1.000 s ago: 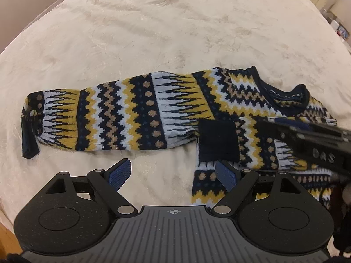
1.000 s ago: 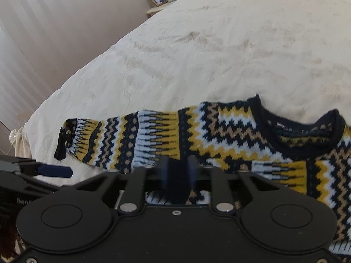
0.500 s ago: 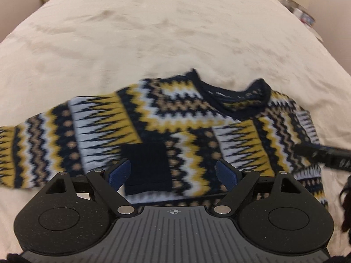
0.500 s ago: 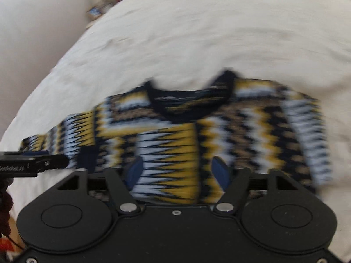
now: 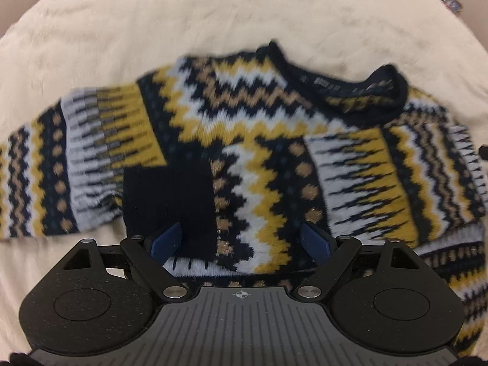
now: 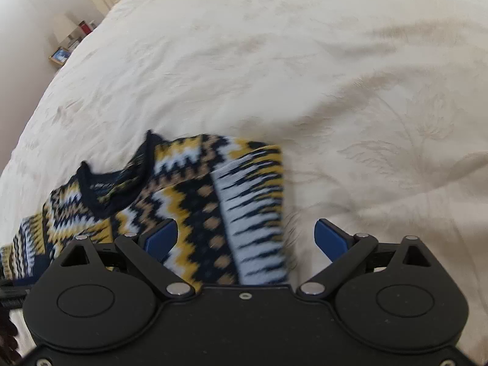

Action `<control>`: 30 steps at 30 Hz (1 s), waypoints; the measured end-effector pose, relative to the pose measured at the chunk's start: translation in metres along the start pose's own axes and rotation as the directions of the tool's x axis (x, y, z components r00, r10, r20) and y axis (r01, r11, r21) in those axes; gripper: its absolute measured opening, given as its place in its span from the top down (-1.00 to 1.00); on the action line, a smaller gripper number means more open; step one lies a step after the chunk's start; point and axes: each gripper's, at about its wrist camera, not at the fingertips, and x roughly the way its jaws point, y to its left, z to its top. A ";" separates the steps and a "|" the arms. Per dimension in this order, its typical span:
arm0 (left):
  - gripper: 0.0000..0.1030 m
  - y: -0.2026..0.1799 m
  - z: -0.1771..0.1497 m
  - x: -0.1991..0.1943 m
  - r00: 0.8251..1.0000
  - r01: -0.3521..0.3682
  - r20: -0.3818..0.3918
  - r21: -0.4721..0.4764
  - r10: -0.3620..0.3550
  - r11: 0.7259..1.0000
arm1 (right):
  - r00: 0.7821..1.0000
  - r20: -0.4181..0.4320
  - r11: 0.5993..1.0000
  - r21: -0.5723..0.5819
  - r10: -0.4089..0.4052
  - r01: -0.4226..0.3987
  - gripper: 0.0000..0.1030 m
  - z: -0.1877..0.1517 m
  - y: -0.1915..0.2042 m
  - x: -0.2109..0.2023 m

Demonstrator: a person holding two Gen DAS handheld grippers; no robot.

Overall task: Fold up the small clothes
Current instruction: 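Withdraw the right tool and move the left tool toward the other sleeve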

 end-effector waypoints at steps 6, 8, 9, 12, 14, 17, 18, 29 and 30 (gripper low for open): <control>-0.89 -0.002 0.001 0.017 0.999 -0.023 -0.026 0.011 0.023 1.000 | 0.996 -0.068 0.998 0.026 0.063 -0.061 -0.85 0.018 -0.017 0.029; -0.99 -0.002 0.003 0.021 0.999 -0.021 -0.035 0.007 0.021 1.000 | 0.994 -0.080 0.997 0.031 0.076 -0.073 -0.73 0.019 -0.018 0.034; -0.99 -0.001 0.004 0.024 0.999 -0.021 -0.040 0.006 0.022 1.000 | 0.994 -0.080 0.996 0.037 0.080 -0.077 -0.64 0.020 -0.019 0.036; -1.00 -0.001 0.008 0.027 0.999 -0.025 -0.047 0.003 0.025 1.000 | 0.993 -0.083 0.995 0.055 0.087 -0.083 -0.14 0.022 -0.020 0.040; -1.00 0.000 0.008 0.028 0.998 -0.028 -0.050 0.006 0.028 1.000 | 0.990 -0.102 0.995 0.038 0.093 -0.090 0.76 0.025 -0.017 0.040; -1.00 -0.003 0.012 0.033 0.997 -0.034 -0.065 0.010 0.035 0.999 | 0.996 -0.085 0.995 -0.090 0.024 -0.032 0.73 0.027 -0.002 0.031; -1.00 -0.003 0.012 0.034 0.997 -0.037 -0.072 0.013 0.038 0.999 | 0.997 -0.070 0.993 -0.121 -0.008 -0.001 0.75 0.026 0.001 0.029; -1.00 -0.001 -0.008 0.028 1.000 -0.006 0.019 0.036 0.005 0.999 | 0.997 0.006 0.996 -0.050 -0.072 0.072 -0.54 0.014 -0.005 0.022; -1.00 0.001 -0.010 0.027 0.999 0.006 0.032 0.039 -0.007 0.999 | 0.997 0.021 0.995 -0.056 -0.076 0.078 -0.53 0.011 -0.004 0.016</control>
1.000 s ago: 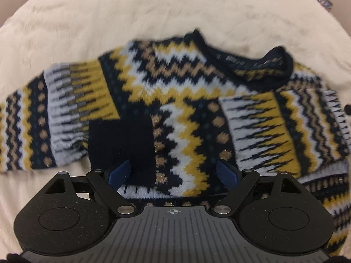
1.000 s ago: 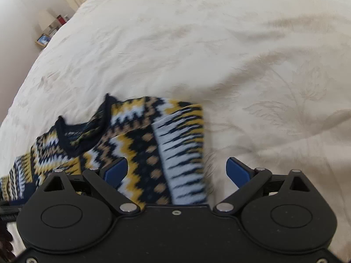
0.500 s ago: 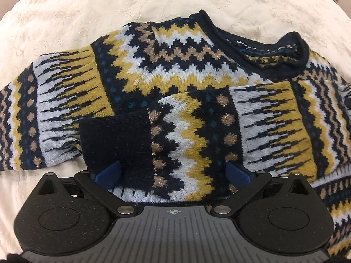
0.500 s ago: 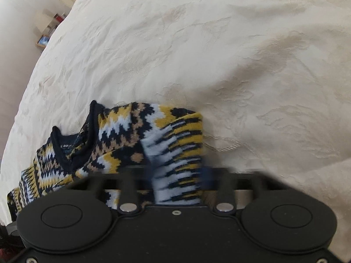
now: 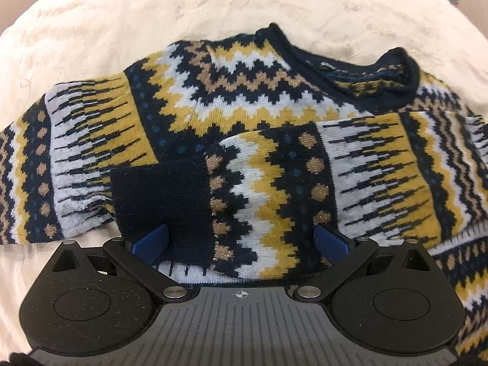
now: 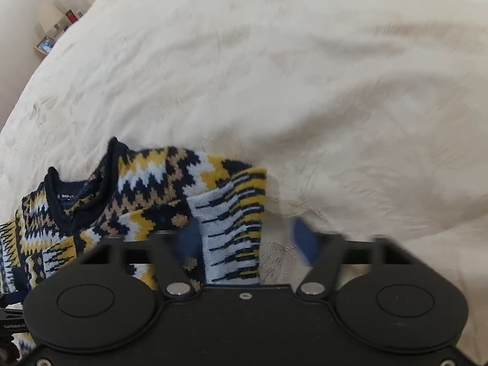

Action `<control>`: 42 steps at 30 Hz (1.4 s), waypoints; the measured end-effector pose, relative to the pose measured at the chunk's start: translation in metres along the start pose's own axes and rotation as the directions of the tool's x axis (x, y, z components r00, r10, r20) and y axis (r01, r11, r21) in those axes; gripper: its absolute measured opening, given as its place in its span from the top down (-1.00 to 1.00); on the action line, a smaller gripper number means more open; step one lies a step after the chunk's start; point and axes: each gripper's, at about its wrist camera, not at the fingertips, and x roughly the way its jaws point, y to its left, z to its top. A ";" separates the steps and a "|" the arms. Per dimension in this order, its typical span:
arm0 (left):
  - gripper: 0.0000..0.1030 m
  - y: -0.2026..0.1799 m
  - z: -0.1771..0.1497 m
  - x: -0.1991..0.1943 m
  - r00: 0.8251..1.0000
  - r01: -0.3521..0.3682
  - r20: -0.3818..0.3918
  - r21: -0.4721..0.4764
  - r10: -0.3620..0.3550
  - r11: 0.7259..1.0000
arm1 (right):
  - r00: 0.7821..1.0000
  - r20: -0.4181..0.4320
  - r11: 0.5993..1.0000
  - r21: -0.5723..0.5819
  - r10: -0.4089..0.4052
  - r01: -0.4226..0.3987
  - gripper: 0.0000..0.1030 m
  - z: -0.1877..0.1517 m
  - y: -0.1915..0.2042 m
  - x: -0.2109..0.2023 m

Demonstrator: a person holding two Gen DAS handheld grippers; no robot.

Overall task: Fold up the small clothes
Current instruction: 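Withdraw the right tool and move the left tool toward the other sleeve, then grasp the dark cuff of the other sleeve with the left tool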

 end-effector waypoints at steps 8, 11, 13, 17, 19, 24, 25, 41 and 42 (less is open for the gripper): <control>-1.00 0.030 -0.017 -0.027 0.983 0.149 0.110 -0.024 -0.146 0.988 | 0.998 0.055 0.996 -0.084 0.009 -0.004 -1.00 -0.022 0.028 -0.040; -1.00 0.047 -0.020 -0.046 0.976 0.173 0.144 -0.047 -0.165 0.984 | 0.998 0.058 0.993 -0.115 0.037 -0.030 -0.99 -0.031 0.050 -0.047; -1.00 0.064 -0.025 -0.056 0.974 0.168 0.163 -0.073 -0.154 0.983 | 0.997 0.054 0.990 -0.133 0.056 -0.049 -1.00 -0.042 0.061 -0.051; -1.00 0.107 -0.033 -0.070 0.978 0.131 0.182 -0.136 -0.105 0.982 | 0.996 0.022 0.985 -0.154 0.088 -0.084 -1.00 -0.058 0.088 -0.052; -1.00 0.129 -0.038 -0.076 0.980 0.104 0.186 -0.155 -0.074 0.982 | 0.995 0.011 0.982 -0.160 0.103 -0.100 -1.00 -0.068 0.101 -0.054; -1.00 0.188 -0.051 -0.086 0.984 0.024 0.178 -0.200 0.013 0.979 | 0.990 -0.010 0.976 -0.165 0.141 -0.141 -1.00 -0.081 0.132 -0.059; -1.00 0.201 -0.053 -0.086 0.984 0.009 0.176 -0.211 0.029 0.977 | 0.988 -0.015 0.974 -0.172 0.151 -0.151 -1.00 -0.083 0.139 -0.060; -1.00 0.346 -0.023 -0.069 0.992 -0.123 0.032 -0.093 0.126 0.988 | 0.978 -0.016 0.947 -0.249 0.206 -0.203 -1.00 -0.086 0.227 -0.065; -1.00 0.355 -0.020 -0.071 0.990 -0.132 0.030 -0.087 0.135 0.987 | 0.978 -0.017 0.946 -0.252 0.208 -0.205 -1.00 -0.086 0.231 -0.065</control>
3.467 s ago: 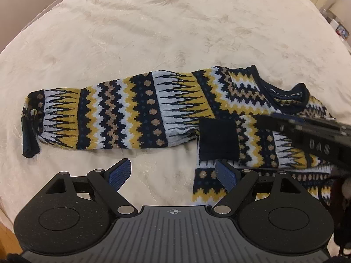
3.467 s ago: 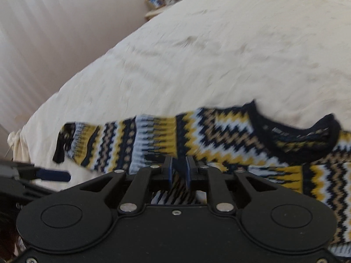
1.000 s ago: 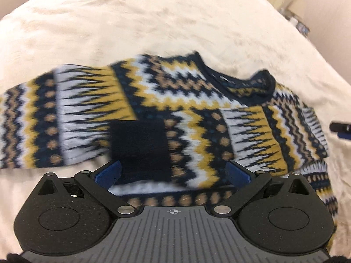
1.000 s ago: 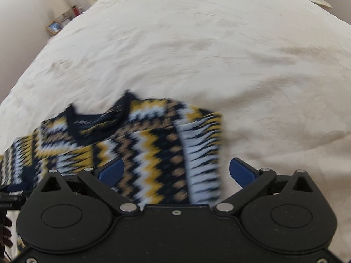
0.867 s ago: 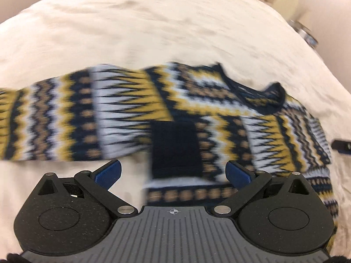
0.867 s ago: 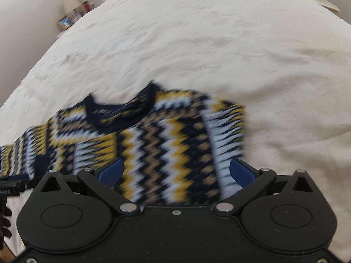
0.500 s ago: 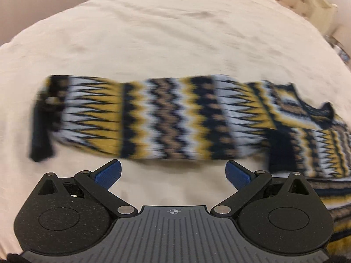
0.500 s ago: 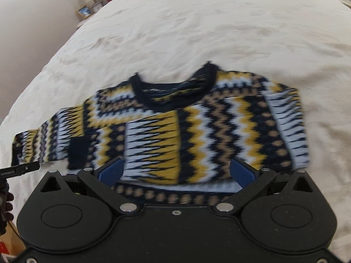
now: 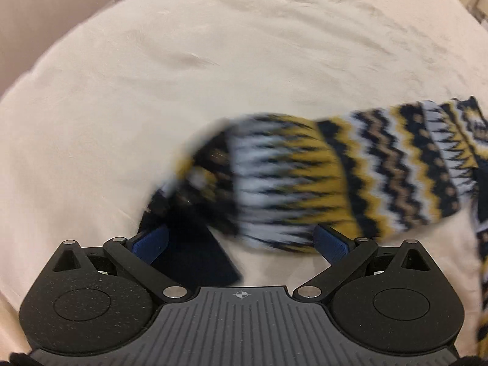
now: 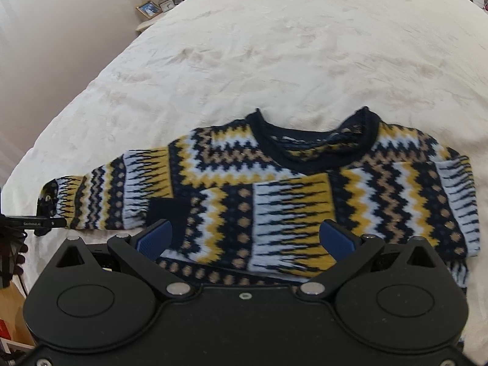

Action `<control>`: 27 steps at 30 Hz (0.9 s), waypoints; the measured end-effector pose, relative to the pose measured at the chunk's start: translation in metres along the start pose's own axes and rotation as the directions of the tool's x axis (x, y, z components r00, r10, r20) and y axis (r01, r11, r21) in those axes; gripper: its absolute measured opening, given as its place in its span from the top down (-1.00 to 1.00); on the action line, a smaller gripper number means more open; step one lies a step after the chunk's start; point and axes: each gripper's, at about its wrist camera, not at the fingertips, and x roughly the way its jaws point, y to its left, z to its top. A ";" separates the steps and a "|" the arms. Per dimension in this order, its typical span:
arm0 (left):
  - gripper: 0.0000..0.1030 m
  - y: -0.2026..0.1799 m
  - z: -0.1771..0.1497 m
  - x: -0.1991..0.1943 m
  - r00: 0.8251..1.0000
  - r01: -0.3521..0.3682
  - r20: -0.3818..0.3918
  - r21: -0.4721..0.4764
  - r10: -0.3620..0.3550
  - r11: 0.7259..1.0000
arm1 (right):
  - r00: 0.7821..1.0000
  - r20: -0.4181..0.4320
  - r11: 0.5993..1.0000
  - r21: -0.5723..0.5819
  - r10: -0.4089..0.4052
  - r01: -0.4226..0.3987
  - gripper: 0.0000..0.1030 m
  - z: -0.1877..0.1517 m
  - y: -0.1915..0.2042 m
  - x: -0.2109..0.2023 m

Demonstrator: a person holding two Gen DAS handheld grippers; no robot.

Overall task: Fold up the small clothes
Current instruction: 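Grasp the dark cuff of the other sleeve with the left tool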

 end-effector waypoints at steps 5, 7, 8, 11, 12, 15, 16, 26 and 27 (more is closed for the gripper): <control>-1.00 0.048 0.027 -0.007 0.991 -0.132 0.007 -0.003 0.132 0.991 | 1.000 -0.010 1.000 -0.010 0.013 -0.014 -1.00 0.002 0.014 0.005; -1.00 0.067 0.037 -0.012 0.984 -0.174 0.021 -0.030 0.175 0.984 | 1.000 -0.016 1.000 -0.008 0.020 -0.020 -1.00 0.003 0.018 0.008; -1.00 0.073 0.041 -0.016 0.981 -0.192 0.031 -0.046 0.193 0.980 | 1.000 -0.017 1.000 -0.007 0.022 -0.022 -1.00 0.003 0.020 0.009; -1.00 0.088 0.045 -0.030 0.976 -0.192 0.081 -0.137 0.204 0.972 | 0.999 -0.016 1.000 -0.003 0.030 -0.030 -1.00 0.004 0.026 0.012; -1.00 0.091 0.045 -0.034 0.978 -0.171 0.092 -0.180 0.190 0.969 | 0.999 -0.015 0.999 -0.002 0.033 -0.033 -1.00 0.005 0.027 0.012; -1.00 0.091 0.031 -0.042 0.986 -0.049 0.132 -0.342 0.100 0.938 | 0.999 -0.015 0.999 -0.010 0.037 -0.037 -0.99 0.006 0.033 0.014; -1.00 0.088 0.023 -0.044 0.987 -0.004 0.147 -0.390 0.067 0.921 | 0.999 -0.017 0.999 -0.016 0.037 -0.038 -0.99 0.006 0.034 0.015; -1.00 0.061 -0.027 -0.014 0.988 0.147 0.131 -0.570 -0.087 0.809 | 0.999 -0.044 0.998 -0.050 0.032 -0.034 -1.00 0.005 0.043 0.019; -1.00 0.060 -0.026 -0.010 0.987 0.151 0.136 -0.565 -0.089 0.811 | 0.998 -0.047 0.998 -0.052 0.032 -0.034 -0.99 0.005 0.044 0.020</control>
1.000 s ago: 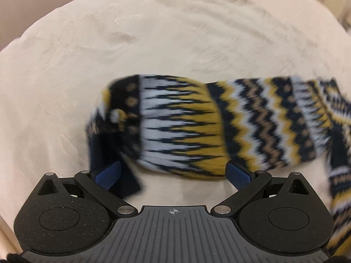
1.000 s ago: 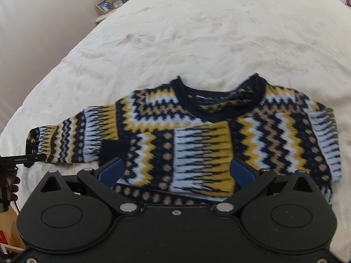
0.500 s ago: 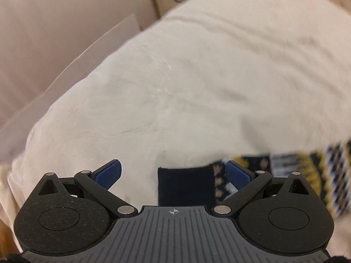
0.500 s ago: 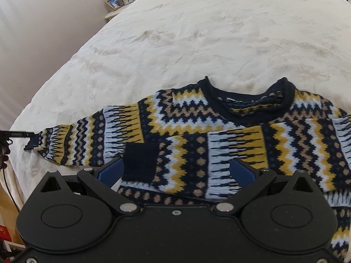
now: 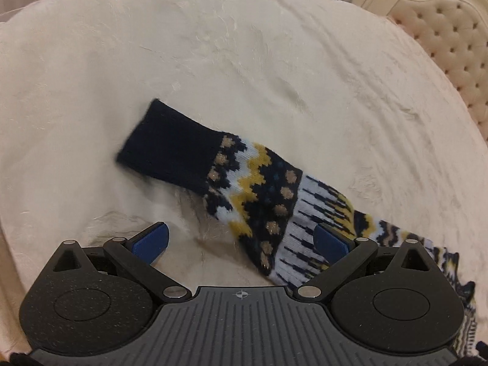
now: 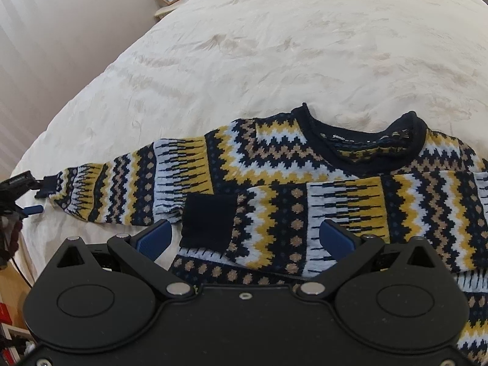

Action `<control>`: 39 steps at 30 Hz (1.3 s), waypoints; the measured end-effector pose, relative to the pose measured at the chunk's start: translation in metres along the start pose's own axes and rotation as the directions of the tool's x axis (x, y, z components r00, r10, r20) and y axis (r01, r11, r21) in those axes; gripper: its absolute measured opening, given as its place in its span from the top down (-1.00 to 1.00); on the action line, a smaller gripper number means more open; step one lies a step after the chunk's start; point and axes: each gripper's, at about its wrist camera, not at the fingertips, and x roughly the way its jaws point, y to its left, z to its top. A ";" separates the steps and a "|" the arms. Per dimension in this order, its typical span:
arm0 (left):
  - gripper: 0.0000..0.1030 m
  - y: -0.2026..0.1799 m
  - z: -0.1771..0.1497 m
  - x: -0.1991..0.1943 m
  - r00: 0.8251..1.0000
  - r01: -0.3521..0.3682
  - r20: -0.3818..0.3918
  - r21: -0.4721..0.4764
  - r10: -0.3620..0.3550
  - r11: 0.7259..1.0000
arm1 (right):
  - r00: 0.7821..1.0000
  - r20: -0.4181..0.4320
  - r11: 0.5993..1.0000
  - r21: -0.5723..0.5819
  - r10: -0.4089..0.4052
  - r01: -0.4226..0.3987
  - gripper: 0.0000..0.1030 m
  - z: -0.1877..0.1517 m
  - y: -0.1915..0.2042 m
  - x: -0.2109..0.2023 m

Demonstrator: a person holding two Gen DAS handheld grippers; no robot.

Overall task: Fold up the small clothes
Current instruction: 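Grasp the dark cuff of the other sleeve with the left tool, then lift the sleeve with the left tool and fold it across the sweater front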

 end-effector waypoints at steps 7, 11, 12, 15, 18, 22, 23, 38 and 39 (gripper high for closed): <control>-1.00 0.009 0.021 0.018 0.999 0.012 0.042 -0.021 -0.011 1.000 | 1.000 -0.011 1.000 -0.004 0.000 0.000 -1.00 -0.002 0.006 0.001; -0.97 0.014 0.029 0.027 0.998 0.036 0.050 -0.038 -0.034 0.999 | 1.000 -0.019 1.000 -0.006 -0.001 0.001 -1.00 -0.005 0.008 0.001; -0.97 0.013 0.030 0.028 0.998 0.040 0.048 -0.044 -0.038 0.998 | 1.000 -0.021 1.000 -0.003 -0.001 0.001 -1.00 -0.006 0.008 0.001; -0.43 0.013 0.029 0.024 0.998 0.020 0.067 -0.072 -0.015 0.997 | 1.000 -0.025 1.000 0.004 -0.003 0.003 -1.00 -0.009 0.007 0.000; 0.22 0.013 0.026 0.019 0.997 -0.032 0.063 -0.079 0.037 0.996 | 0.999 -0.031 1.000 0.007 -0.005 0.005 -1.00 -0.011 0.003 0.000; 0.81 0.008 0.023 0.006 0.997 0.025 0.079 -0.035 -0.022 0.999 | 1.000 -0.030 1.000 0.021 -0.006 0.007 -1.00 -0.014 -0.002 -0.001; 0.89 0.004 0.023 0.002 0.996 0.020 0.089 -0.017 -0.019 1.000 | 1.000 -0.031 1.000 0.025 -0.006 0.007 -0.99 -0.015 -0.003 -0.001; 0.89 -0.134 0.005 -0.101 0.935 0.236 0.245 0.116 -0.258 0.965 | 0.999 -0.008 0.998 0.040 0.052 -0.052 -1.00 -0.037 -0.043 -0.024; 0.89 -0.149 0.001 -0.108 0.927 0.258 0.246 0.136 -0.285 0.957 | 0.999 -0.001 0.997 0.048 0.054 -0.054 -1.00 -0.039 -0.050 -0.029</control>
